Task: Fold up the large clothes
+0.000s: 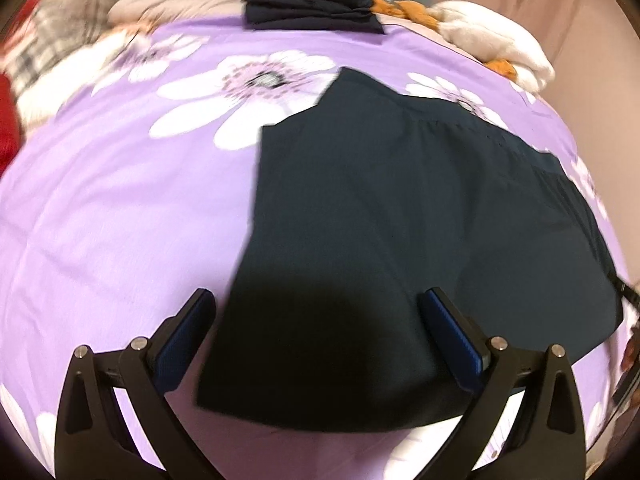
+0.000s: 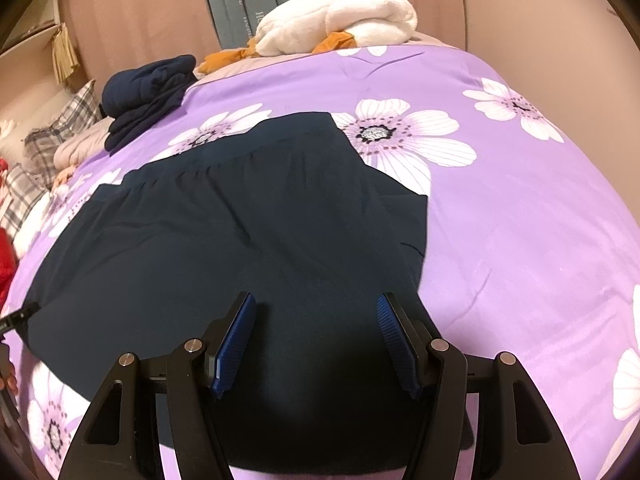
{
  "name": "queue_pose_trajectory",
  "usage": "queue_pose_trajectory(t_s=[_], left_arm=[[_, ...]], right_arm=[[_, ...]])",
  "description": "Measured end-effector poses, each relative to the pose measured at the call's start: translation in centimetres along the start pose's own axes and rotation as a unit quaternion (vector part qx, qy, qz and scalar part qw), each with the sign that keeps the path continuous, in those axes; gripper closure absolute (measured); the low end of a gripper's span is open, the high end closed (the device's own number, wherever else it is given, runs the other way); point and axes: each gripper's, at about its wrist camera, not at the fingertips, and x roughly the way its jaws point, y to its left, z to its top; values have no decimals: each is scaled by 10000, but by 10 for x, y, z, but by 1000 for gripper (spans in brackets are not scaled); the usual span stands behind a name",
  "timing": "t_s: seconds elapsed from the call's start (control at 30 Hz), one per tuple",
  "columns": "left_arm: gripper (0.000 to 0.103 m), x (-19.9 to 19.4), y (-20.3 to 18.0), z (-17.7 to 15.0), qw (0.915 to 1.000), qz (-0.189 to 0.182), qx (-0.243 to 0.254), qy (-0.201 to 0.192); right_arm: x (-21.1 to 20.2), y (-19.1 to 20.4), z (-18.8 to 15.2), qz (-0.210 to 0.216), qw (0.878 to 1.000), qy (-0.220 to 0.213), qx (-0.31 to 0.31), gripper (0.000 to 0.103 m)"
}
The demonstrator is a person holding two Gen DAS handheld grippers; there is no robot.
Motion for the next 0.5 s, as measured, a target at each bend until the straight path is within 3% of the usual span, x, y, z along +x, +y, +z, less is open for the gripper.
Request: queue_pose_trajectory(t_s=[0.2, 0.5], left_arm=[[0, -15, 31, -8, 9992, 82, -394, -43], [1, -56, 45, -15, 9980, 264, -391, -417]], right_arm=[[-9, -9, -5, -75, 9999, 7, 127, 41], [-36, -37, -20, -417, 9964, -4, 738, 39]])
